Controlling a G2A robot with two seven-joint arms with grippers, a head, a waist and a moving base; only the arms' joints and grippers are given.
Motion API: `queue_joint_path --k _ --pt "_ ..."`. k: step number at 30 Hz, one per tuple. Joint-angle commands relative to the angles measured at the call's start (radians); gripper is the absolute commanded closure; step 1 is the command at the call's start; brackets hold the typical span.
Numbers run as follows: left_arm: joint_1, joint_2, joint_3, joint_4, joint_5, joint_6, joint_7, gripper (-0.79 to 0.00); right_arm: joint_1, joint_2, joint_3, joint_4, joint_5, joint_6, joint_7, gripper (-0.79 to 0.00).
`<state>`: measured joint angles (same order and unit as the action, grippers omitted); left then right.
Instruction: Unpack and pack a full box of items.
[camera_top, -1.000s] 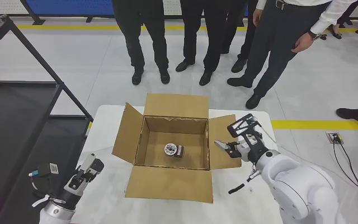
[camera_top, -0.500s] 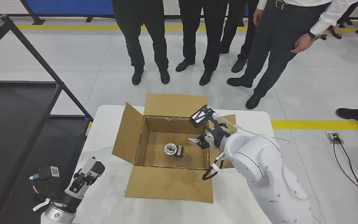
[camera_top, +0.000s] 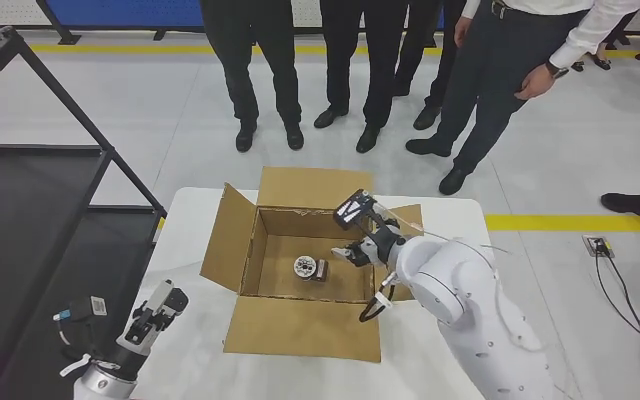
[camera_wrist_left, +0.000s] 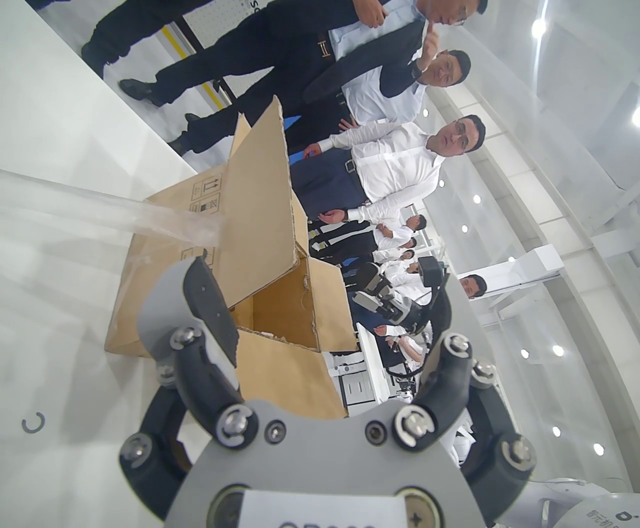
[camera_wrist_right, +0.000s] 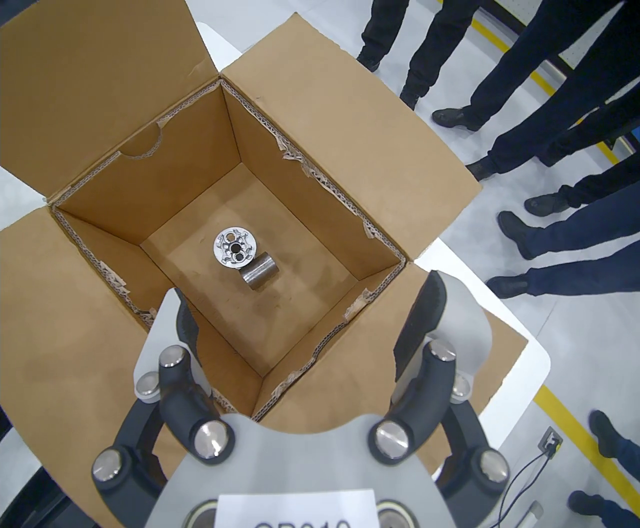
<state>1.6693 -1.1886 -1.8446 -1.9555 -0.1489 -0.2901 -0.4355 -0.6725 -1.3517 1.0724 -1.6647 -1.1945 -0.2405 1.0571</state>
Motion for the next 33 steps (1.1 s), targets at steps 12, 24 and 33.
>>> queue_joint_path --k 12,24,33 --pt "0.05 -0.004 -0.028 -0.001 -0.027 -0.026 0.06 -0.785 0.474 -0.14 -0.346 0.753 0.184 -0.311 -0.018 -0.785" --pt "0.041 -0.005 -0.024 -0.004 -0.018 -0.015 0.069 -0.785 0.59 -0.291 -0.534 1.169 0.181 -0.484 -0.278 -0.785" --pt "0.03 -0.005 -0.011 -0.006 -0.007 -0.004 0.067 -0.785 0.6 -0.354 -0.58 1.278 0.154 -0.457 -0.345 -0.785"
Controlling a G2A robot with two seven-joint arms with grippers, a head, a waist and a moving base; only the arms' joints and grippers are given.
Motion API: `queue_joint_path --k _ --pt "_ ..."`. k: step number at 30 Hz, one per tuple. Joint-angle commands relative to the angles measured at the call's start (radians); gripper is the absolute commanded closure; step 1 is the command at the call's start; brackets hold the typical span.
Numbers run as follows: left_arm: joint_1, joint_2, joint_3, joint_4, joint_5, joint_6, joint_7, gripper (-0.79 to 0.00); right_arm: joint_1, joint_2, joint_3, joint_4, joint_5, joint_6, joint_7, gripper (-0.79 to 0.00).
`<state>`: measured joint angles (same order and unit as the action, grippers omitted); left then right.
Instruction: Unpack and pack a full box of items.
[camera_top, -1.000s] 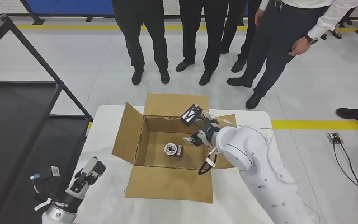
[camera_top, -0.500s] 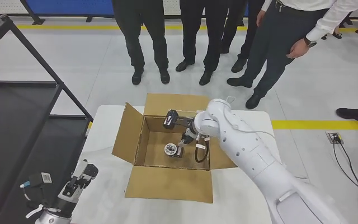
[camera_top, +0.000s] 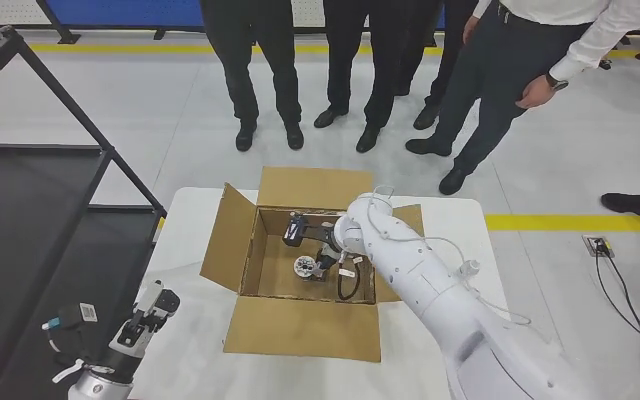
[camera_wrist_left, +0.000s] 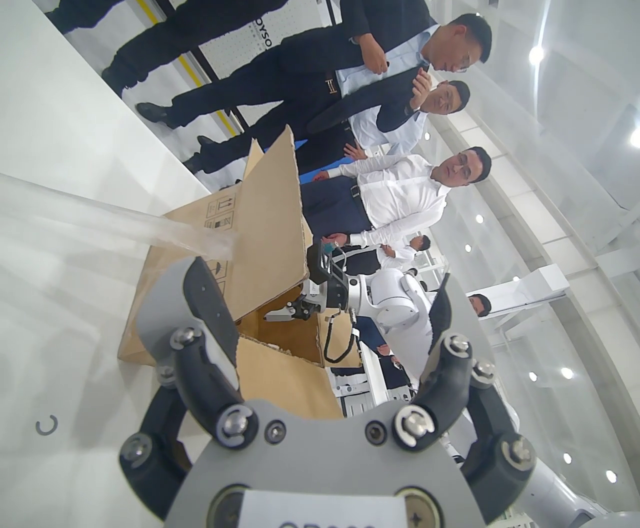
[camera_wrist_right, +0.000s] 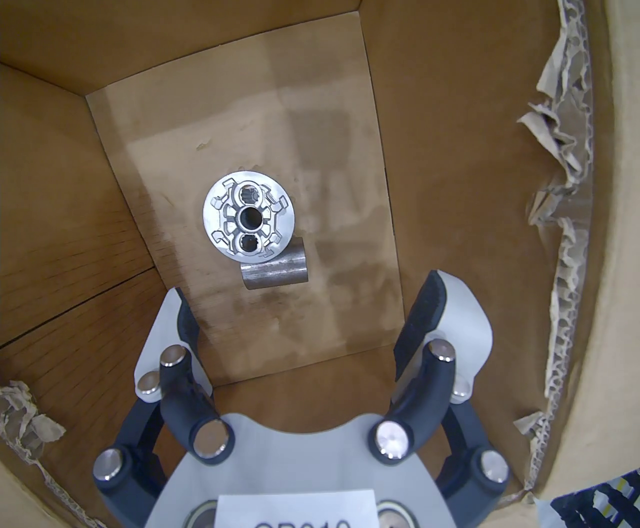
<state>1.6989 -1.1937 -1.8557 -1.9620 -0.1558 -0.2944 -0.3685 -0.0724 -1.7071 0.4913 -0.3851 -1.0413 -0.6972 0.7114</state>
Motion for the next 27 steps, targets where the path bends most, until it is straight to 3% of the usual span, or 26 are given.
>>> queue_joint_path --k 1,11,27 --pt "0.0 0.0 0.0 0.0 0.0 0.0 0.0 -0.785 0.0 0.001 0.001 -0.002 0.0 0.0 0.0 -0.785" --pt "0.0 0.0 0.0 0.0 0.0 0.0 0.0 -0.785 0.0 0.001 0.001 -0.002 0.0 0.0 0.0 -0.785" --pt "0.02 -0.002 -0.002 -0.013 0.001 -0.008 0.012 -0.785 -0.04 -0.03 -0.054 0.038 -0.135 -0.035 -0.155 -0.785"
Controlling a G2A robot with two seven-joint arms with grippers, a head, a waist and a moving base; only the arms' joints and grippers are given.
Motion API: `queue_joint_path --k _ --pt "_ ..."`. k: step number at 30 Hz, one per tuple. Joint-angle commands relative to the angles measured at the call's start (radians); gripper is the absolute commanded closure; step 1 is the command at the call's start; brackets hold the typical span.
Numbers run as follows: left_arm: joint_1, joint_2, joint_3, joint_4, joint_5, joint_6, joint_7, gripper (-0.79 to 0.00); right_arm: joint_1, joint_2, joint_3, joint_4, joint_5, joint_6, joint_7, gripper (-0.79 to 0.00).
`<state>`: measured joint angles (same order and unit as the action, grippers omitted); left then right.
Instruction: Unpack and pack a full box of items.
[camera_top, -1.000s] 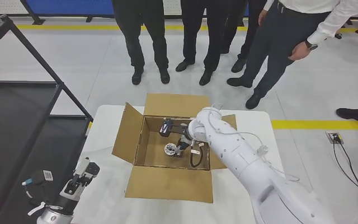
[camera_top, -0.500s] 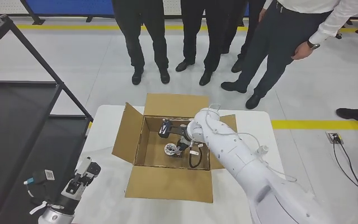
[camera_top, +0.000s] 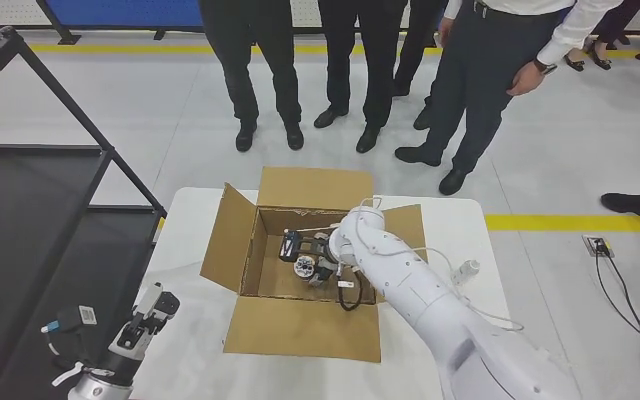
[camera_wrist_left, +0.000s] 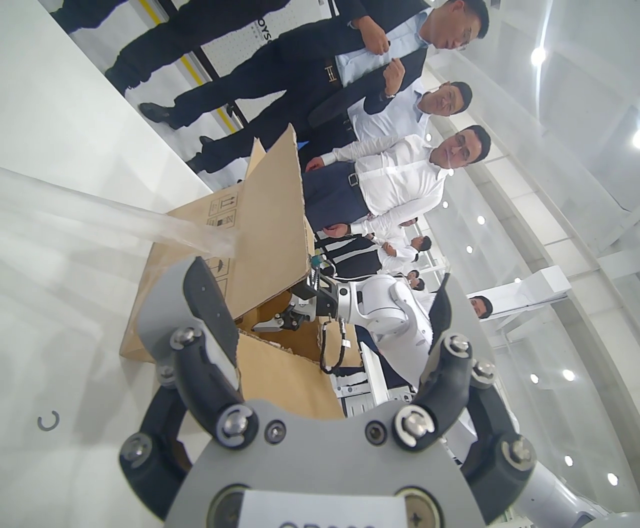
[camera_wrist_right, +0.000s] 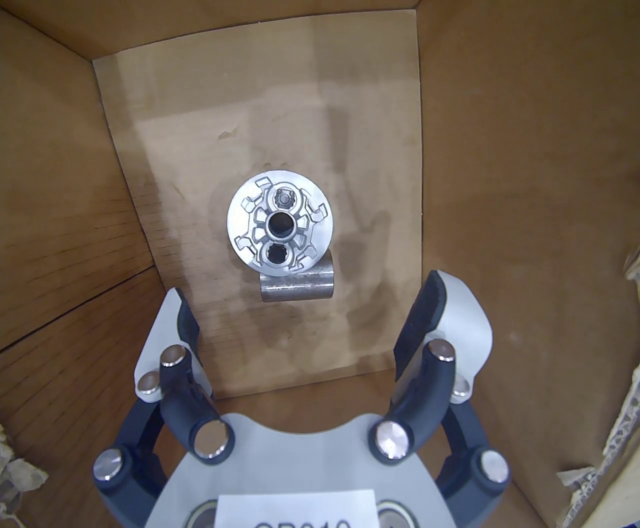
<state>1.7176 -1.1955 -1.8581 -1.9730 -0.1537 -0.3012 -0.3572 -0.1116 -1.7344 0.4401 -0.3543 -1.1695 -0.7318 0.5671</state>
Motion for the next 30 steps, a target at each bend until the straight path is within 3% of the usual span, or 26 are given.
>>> queue_joint_path --k 1,16,29,30 --pt "0.003 0.0 0.001 -0.004 -0.001 -0.002 0.001 -0.785 -0.002 -0.006 -0.006 0.019 -0.014 0.003 -0.016 -0.785" --pt "0.011 -0.002 0.009 -0.014 0.015 -0.006 0.006 -0.785 -0.022 -0.056 -0.008 0.152 -0.018 0.049 -0.097 -0.785" --pt "0.012 -0.002 0.008 -0.015 0.019 -0.006 0.007 -0.785 -0.023 -0.062 -0.004 0.167 -0.011 0.052 -0.108 -0.782" --pt "0.012 -0.002 0.008 -0.015 0.019 -0.006 0.007 -0.785 -0.023 -0.062 -0.004 0.167 -0.011 0.052 -0.108 -0.659"
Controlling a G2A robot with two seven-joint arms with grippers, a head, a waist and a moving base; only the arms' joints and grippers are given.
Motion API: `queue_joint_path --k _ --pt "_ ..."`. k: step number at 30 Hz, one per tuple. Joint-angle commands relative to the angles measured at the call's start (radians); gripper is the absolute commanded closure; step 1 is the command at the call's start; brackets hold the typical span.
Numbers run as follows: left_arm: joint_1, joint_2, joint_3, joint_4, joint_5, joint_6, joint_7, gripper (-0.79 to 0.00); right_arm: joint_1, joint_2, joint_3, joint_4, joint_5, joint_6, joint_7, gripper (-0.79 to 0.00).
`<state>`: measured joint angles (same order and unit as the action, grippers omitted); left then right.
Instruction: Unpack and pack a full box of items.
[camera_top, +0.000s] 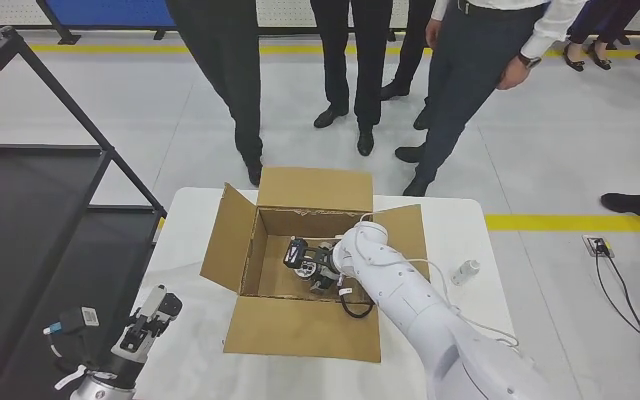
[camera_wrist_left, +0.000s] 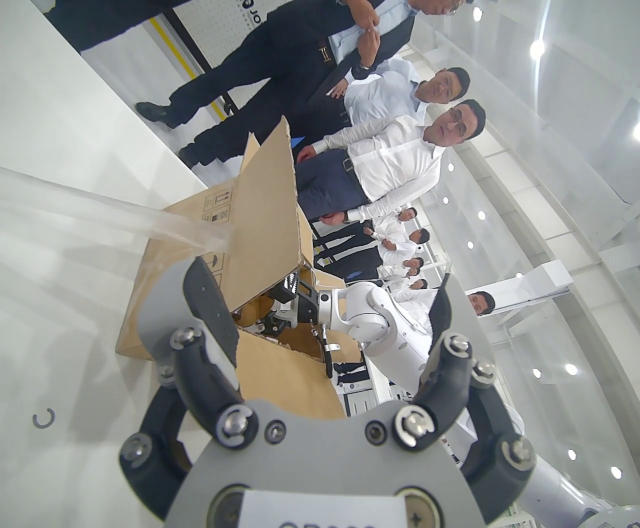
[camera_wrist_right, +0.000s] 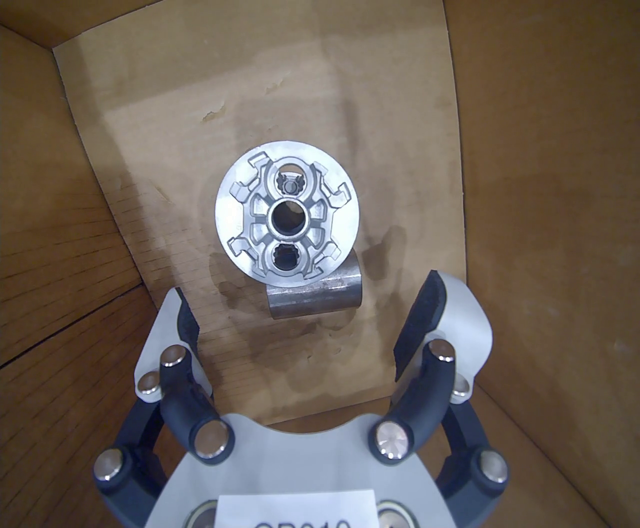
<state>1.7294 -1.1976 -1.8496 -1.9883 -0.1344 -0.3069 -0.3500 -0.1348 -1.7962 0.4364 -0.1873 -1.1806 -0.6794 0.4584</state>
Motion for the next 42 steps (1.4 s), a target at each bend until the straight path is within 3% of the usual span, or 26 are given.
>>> queue_joint_path --k 1,2,3,4,5,14,22,30,31,32,33,42 --pt "0.0 0.0 0.0 0.0 0.0 0.0 0.0 -0.785 0.0 0.0 0.0 0.0 0.0 0.0 0.0 -0.554" --pt "0.0 0.0 0.0 0.0 0.0 0.0 0.0 -0.785 0.0 0.0 0.0 0.0 0.0 0.0 0.0 -0.403" --pt "0.0 0.0 0.0 0.0 0.0 0.0 0.0 -0.785 0.0 0.0 0.0 0.0 0.0 0.0 0.0 -0.379" --pt "0.0 0.0 0.0 0.0 0.0 0.0 0.0 -0.785 0.0 0.0 0.0 0.0 0.0 0.0 0.0 -0.723" --pt "0.0 0.0 0.0 0.0 0.0 0.0 0.0 -0.785 0.0 0.0 0.0 0.0 0.0 0.0 0.0 -0.785" --pt "0.012 -0.003 0.006 -0.005 0.01 -0.004 0.028 -0.785 0.0 0.0 0.0 0.0 0.0 0.0 0.0 -0.785" --pt "0.008 -0.004 0.015 -0.013 0.021 -0.001 0.028 -0.785 -0.03 0.009 0.003 -0.043 -0.018 0.07 -0.011 -0.785" --pt "0.018 -0.005 -0.001 -0.007 0.006 -0.01 0.029 -0.785 -0.037 0.016 0.013 -0.048 -0.016 0.015 0.001 -0.785" --pt "0.019 -0.005 -0.002 -0.007 0.006 -0.01 0.028 -0.785 -0.038 0.016 0.014 -0.048 -0.016 0.008 0.001 -0.686" --pt "0.019 -0.005 -0.003 -0.007 0.004 -0.01 0.029 -0.785 -0.039 0.017 0.014 -0.048 -0.016 0.0 0.0 -0.446" --pt "0.019 -0.005 -0.004 -0.007 0.003 -0.011 0.029 -0.785 -0.041 0.017 0.015 -0.046 -0.016 -0.007 0.0 -0.382" --pt "0.014 -0.006 -0.005 -0.005 0.002 -0.008 0.03 -0.785 -0.038 0.018 0.023 -0.036 -0.019 -0.033 0.009 -0.357"
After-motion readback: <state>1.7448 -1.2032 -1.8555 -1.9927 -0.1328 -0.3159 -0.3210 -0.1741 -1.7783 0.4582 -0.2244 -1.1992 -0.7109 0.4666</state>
